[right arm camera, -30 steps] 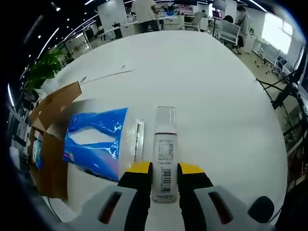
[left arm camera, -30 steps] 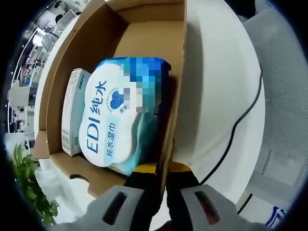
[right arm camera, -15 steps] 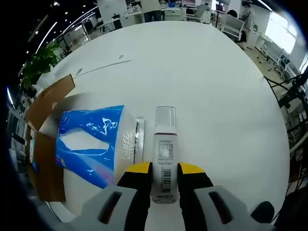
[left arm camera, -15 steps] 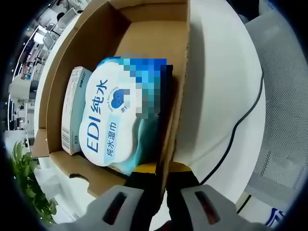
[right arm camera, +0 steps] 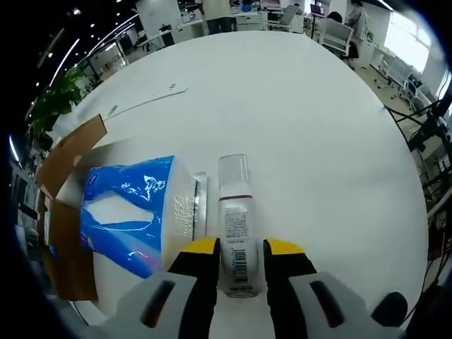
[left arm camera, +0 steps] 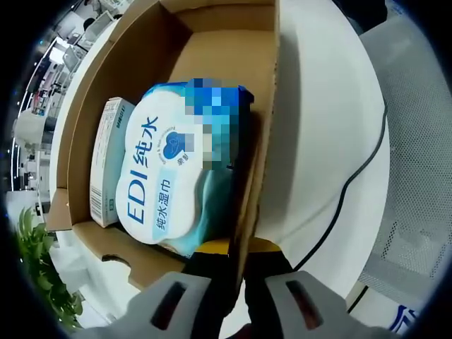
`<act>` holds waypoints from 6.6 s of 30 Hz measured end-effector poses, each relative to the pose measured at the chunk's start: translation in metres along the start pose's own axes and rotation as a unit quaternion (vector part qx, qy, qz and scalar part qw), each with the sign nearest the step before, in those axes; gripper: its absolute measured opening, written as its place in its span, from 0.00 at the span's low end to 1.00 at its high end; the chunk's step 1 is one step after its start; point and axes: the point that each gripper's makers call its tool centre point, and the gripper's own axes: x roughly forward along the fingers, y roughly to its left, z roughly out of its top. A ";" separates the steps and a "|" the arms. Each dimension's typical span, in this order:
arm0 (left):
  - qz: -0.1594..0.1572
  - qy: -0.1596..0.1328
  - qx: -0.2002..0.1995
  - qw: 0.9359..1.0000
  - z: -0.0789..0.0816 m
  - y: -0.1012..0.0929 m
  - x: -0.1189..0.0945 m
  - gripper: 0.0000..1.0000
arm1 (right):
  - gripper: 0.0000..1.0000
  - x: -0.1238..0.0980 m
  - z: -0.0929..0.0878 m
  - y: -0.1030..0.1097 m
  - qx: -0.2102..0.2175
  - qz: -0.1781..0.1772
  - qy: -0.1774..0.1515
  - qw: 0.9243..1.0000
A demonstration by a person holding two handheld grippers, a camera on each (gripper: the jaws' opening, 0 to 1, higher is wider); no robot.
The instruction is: Operate the shoe box by opening the lid, removing the specified soft item, and placing it in the target area until the item is outside and the box remains undamaged.
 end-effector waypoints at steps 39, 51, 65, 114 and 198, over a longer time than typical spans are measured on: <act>-0.001 -0.005 0.007 1.000 0.000 0.000 -0.003 0.03 | 0.42 -0.190 -0.045 0.076 -0.095 0.004 -0.163 0.982; 0.009 -0.008 0.010 1.000 -0.002 0.002 -0.004 0.04 | 0.42 -0.224 -0.053 0.133 -0.209 0.000 -0.200 0.957; 0.012 -0.010 0.011 1.000 -0.005 0.003 -0.003 0.04 | 0.41 -0.259 -0.061 0.159 -0.181 0.042 -0.253 0.950; 0.015 -0.029 0.016 0.999 -0.002 -0.002 -0.002 0.04 | 0.39 -0.277 -0.029 0.321 -0.400 0.105 -0.274 0.868; 0.011 -0.033 0.022 0.999 0.000 0.000 -0.002 0.04 | 0.25 -0.077 -0.003 0.456 -0.515 0.195 -0.149 0.821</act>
